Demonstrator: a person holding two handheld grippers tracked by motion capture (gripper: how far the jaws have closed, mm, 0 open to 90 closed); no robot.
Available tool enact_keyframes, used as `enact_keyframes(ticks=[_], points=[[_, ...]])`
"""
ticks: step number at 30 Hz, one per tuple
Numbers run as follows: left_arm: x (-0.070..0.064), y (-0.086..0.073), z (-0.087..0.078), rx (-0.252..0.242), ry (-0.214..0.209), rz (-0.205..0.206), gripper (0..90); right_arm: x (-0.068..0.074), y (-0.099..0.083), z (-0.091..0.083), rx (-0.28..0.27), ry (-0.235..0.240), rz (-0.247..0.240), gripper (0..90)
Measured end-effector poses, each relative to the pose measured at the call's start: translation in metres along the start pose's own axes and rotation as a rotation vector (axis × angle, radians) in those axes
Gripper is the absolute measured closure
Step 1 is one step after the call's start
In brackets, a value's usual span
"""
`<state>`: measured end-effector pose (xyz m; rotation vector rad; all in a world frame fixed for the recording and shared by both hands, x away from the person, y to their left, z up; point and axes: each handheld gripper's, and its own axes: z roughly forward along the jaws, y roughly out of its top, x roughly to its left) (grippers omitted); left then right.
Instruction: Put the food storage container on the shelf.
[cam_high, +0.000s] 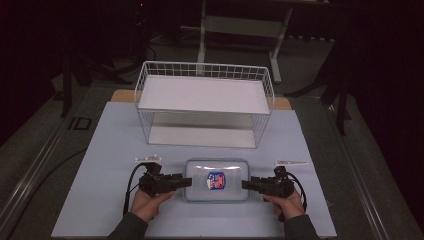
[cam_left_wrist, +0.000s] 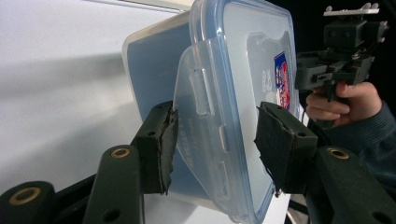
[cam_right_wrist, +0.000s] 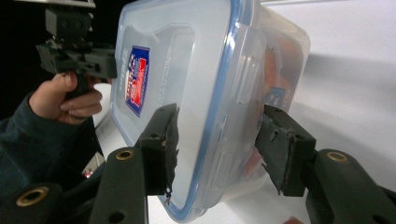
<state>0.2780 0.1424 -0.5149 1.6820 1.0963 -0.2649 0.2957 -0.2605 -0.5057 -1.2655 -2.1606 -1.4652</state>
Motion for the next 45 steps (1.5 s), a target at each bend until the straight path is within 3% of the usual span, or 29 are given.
enact_keyframes(ticks=[11,15,21,34,45], points=[[-0.008,-0.007,-0.004,-0.012,0.025,0.000,48.1,0.012,-0.003,0.000,0.019,-0.034,-0.033,49.7],[-0.014,-0.012,-0.006,-0.020,0.050,0.018,48.4,0.020,-0.007,-0.002,0.006,-0.062,-0.039,50.5],[-0.017,-0.016,-0.010,-0.038,0.061,0.007,48.4,0.030,-0.011,-0.002,-0.016,-0.081,-0.050,51.1],[-0.022,-0.010,-0.021,-0.082,0.064,0.016,48.6,0.043,-0.004,-0.003,-0.073,-0.092,-0.086,51.2],[-0.033,-0.002,-0.031,-0.117,0.074,0.068,48.6,0.054,0.002,-0.007,-0.118,-0.086,-0.126,51.3]])
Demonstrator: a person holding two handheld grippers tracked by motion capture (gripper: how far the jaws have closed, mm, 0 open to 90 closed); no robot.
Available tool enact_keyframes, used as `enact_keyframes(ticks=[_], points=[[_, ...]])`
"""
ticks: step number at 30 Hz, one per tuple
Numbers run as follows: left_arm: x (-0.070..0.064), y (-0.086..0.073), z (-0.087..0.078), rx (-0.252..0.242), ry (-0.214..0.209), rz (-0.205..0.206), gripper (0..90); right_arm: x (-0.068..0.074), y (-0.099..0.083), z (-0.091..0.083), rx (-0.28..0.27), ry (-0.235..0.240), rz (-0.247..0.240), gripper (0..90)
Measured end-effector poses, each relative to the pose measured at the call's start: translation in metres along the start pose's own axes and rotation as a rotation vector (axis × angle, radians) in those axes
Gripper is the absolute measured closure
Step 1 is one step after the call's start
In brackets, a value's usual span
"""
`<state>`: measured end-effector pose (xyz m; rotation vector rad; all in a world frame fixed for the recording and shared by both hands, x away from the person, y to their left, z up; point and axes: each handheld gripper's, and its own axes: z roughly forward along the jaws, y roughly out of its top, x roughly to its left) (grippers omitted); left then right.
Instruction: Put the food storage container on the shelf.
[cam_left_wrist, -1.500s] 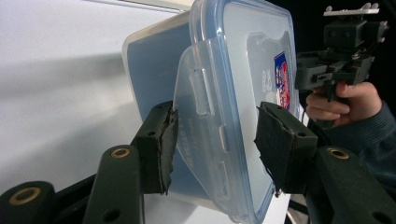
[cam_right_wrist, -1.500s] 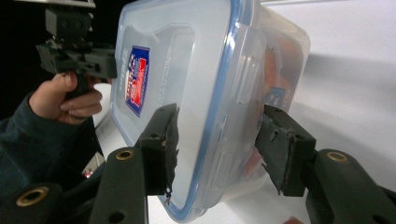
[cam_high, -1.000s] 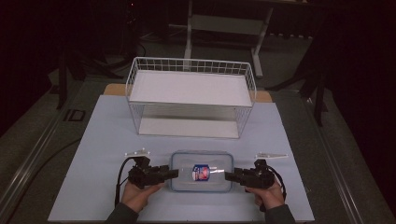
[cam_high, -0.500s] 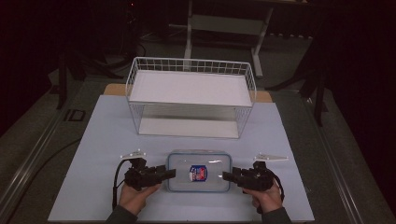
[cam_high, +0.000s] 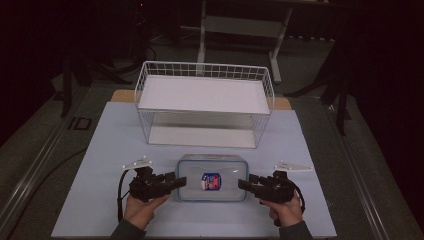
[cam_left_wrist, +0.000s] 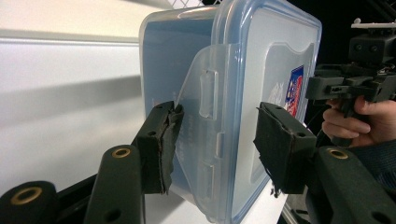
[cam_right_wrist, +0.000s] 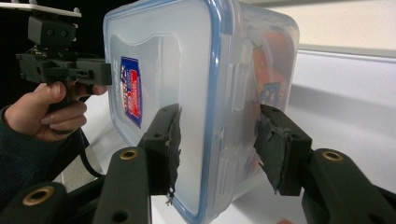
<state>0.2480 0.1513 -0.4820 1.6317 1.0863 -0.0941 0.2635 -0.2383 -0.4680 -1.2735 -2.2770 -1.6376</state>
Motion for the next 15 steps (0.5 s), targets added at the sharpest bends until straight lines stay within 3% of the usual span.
enact_keyframes(ticks=[9,15], points=[[-0.007,0.013,-0.009,-0.034,0.007,0.036,48.7,0.007,0.009,-0.003,-0.040,0.007,-0.014,51.4],[-0.008,0.023,-0.017,-0.059,-0.003,0.034,48.8,0.014,0.017,-0.003,-0.057,0.007,-0.032,51.4]])
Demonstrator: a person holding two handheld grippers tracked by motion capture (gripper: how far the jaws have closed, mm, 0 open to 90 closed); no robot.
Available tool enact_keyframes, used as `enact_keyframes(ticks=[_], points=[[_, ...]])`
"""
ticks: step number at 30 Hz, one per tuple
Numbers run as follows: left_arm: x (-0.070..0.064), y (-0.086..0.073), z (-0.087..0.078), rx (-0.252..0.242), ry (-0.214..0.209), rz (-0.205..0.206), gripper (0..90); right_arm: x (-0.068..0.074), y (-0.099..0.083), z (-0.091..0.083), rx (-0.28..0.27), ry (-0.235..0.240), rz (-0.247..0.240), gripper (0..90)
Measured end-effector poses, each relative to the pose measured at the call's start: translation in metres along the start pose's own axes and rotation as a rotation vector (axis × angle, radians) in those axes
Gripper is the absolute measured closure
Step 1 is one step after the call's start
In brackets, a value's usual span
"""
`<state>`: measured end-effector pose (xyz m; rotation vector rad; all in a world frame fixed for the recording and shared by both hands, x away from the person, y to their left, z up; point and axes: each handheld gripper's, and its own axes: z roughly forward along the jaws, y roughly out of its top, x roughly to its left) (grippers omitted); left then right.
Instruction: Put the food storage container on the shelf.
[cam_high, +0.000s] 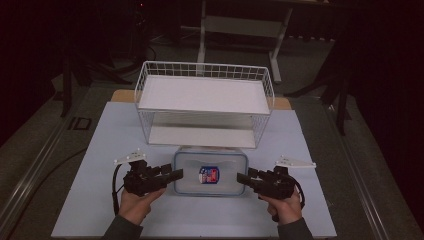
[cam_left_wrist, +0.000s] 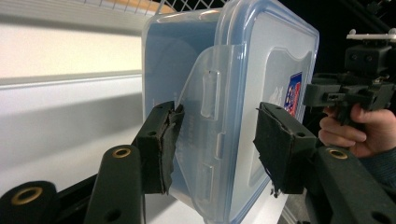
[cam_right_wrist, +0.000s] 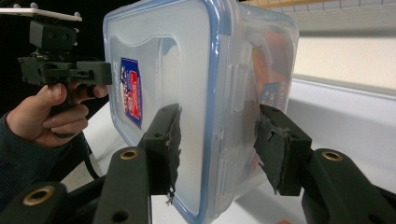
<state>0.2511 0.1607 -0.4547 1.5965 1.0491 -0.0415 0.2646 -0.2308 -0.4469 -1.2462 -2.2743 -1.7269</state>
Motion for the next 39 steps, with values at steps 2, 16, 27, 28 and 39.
enact_keyframes(ticks=[2,16,27,28,39], points=[[0.000,0.002,-0.001,-0.004,-0.001,0.001,48.9,0.002,0.002,0.000,-0.006,0.001,-0.002,51.4],[-0.012,0.033,-0.013,-0.068,0.006,0.051,49.1,0.011,0.028,-0.003,-0.053,0.014,-0.045,51.7],[-0.015,0.054,-0.019,-0.122,0.007,0.062,49.2,0.017,0.056,-0.003,-0.090,0.013,-0.083,51.5],[-0.016,0.060,-0.020,-0.133,0.007,0.071,49.2,0.017,0.056,-0.003,-0.090,0.013,-0.083,51.5],[-0.017,0.084,-0.022,-0.163,0.009,0.101,49.2,0.018,0.083,-0.001,-0.122,0.018,-0.115,51.6]])
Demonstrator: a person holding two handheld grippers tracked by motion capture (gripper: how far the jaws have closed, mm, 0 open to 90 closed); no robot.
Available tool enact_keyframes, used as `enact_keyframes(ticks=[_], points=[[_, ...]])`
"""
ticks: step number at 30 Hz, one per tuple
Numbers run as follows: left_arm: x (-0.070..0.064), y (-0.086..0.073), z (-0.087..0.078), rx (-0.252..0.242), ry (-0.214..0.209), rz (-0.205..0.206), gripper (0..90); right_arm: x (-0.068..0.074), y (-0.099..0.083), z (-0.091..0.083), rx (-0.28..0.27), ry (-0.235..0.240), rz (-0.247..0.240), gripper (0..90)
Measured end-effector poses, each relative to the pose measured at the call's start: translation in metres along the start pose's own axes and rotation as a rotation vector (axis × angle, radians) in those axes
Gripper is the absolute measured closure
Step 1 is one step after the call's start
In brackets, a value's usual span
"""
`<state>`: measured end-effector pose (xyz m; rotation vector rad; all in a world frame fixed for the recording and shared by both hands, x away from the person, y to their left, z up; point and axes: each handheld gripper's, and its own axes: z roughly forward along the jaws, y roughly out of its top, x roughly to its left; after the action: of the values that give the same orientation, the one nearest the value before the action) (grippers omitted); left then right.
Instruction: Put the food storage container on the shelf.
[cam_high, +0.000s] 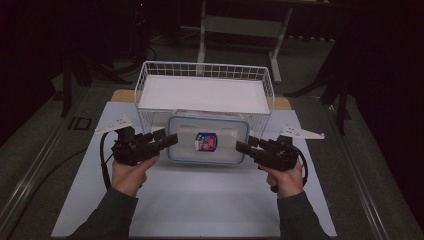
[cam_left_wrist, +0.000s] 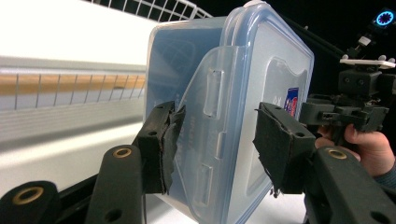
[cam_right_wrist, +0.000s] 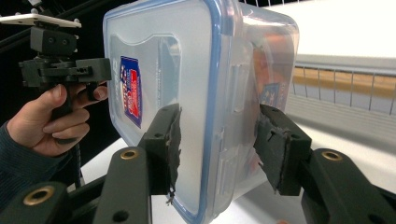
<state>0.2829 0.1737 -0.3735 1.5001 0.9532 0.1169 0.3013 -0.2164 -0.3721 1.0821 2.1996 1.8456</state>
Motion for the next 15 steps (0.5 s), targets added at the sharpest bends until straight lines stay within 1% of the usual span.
enact_keyframes(ticks=[7,9,11,15], points=[[-0.001,0.019,0.000,-0.040,0.001,0.027,49.2,-0.001,0.016,0.002,-0.028,0.005,-0.016,51.6],[0.001,0.022,0.001,-0.054,-0.001,0.032,49.2,-0.001,0.022,0.003,-0.036,0.004,-0.030,51.6],[0.003,0.025,0.002,-0.063,-0.002,0.028,49.1,-0.002,0.026,0.005,-0.037,0.001,-0.034,51.6],[0.007,0.032,0.006,-0.078,-0.006,0.033,49.2,-0.005,0.034,0.008,-0.042,-0.002,-0.039,51.6]])
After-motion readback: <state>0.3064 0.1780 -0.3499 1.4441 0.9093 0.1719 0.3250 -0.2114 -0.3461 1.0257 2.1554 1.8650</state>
